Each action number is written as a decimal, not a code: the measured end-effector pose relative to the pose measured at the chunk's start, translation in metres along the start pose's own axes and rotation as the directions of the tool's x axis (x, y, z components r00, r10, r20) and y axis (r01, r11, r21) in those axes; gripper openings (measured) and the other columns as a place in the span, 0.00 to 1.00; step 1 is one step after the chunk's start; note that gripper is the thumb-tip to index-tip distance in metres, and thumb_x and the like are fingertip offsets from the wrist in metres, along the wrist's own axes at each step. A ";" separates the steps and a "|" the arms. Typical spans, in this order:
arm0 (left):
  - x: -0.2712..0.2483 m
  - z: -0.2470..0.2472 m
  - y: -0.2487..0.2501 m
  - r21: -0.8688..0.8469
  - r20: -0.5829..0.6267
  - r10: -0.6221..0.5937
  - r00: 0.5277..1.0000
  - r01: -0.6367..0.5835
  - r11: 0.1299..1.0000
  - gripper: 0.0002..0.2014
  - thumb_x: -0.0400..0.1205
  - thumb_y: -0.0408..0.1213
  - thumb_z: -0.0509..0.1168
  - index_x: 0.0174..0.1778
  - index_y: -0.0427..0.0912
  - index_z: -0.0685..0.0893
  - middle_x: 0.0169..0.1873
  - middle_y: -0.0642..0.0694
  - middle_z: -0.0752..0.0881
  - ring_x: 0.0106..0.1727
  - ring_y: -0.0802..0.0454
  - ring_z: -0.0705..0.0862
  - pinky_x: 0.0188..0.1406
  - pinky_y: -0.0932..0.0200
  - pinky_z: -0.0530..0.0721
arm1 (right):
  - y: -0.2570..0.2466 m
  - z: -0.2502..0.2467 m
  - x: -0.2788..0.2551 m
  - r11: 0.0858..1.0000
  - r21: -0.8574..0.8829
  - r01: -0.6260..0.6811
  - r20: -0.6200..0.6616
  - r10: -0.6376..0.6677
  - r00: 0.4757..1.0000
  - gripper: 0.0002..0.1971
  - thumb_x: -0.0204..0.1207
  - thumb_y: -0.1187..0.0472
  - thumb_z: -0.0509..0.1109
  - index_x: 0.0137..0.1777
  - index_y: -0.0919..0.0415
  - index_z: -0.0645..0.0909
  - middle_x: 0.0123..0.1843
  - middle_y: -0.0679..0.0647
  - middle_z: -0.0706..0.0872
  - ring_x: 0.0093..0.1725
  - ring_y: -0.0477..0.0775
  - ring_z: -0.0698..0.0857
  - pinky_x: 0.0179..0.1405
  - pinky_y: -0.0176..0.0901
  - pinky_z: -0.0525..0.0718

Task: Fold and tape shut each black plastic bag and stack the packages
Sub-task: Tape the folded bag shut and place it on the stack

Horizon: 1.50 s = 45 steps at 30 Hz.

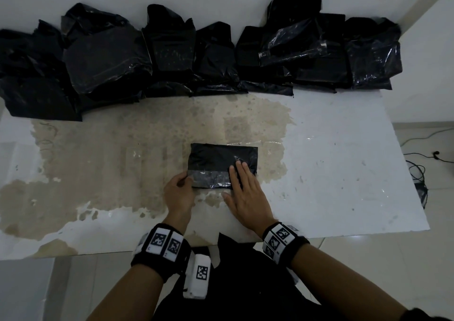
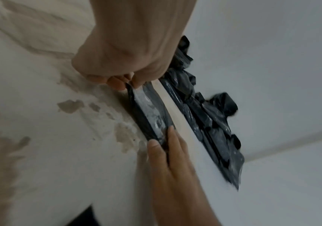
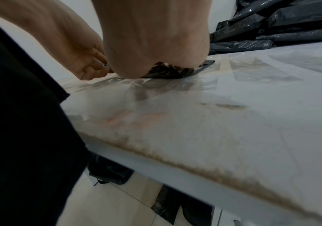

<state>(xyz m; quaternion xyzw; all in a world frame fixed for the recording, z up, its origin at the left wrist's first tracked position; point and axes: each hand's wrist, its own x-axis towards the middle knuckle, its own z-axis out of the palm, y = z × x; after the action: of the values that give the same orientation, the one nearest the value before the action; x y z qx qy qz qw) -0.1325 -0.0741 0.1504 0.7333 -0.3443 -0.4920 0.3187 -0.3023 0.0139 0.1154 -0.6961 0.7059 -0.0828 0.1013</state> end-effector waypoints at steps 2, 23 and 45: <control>0.005 -0.001 0.002 -0.165 0.040 -0.140 0.989 0.144 0.976 0.10 0.84 0.30 0.69 0.60 0.38 0.88 0.50 0.43 0.89 0.46 0.51 0.87 0.38 0.65 0.85 | 0.001 0.000 0.000 1.000 0.005 0.001 0.009 -0.001 1.000 0.36 0.90 0.40 0.51 0.89 0.65 0.53 0.91 0.63 0.52 0.90 0.60 0.48 0.87 0.56 0.59; -0.005 0.008 -0.006 0.113 0.082 0.045 0.996 -0.055 0.992 0.27 0.84 0.55 0.67 0.31 0.33 0.80 0.27 0.35 0.81 0.30 0.40 0.80 0.35 0.47 0.81 | 0.001 -0.004 0.003 1.000 0.020 -0.007 -0.001 0.007 1.000 0.36 0.89 0.39 0.51 0.88 0.64 0.59 0.89 0.63 0.59 0.89 0.61 0.57 0.83 0.57 0.69; 0.004 0.001 -0.007 0.421 0.140 0.307 0.941 -0.337 0.842 0.24 0.93 0.41 0.50 0.34 0.35 0.77 0.29 0.42 0.79 0.33 0.41 0.78 0.34 0.52 0.71 | 0.014 -0.002 0.003 0.992 -0.095 0.082 0.068 -0.075 0.995 0.36 0.90 0.41 0.50 0.90 0.61 0.49 0.91 0.62 0.52 0.90 0.61 0.54 0.83 0.54 0.65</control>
<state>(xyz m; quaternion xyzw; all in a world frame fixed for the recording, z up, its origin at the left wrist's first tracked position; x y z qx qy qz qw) -0.1313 -0.0739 0.1420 0.7009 -0.5751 -0.3650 0.2115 -0.3163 0.0114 0.1137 -0.7298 0.6776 -0.0296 0.0863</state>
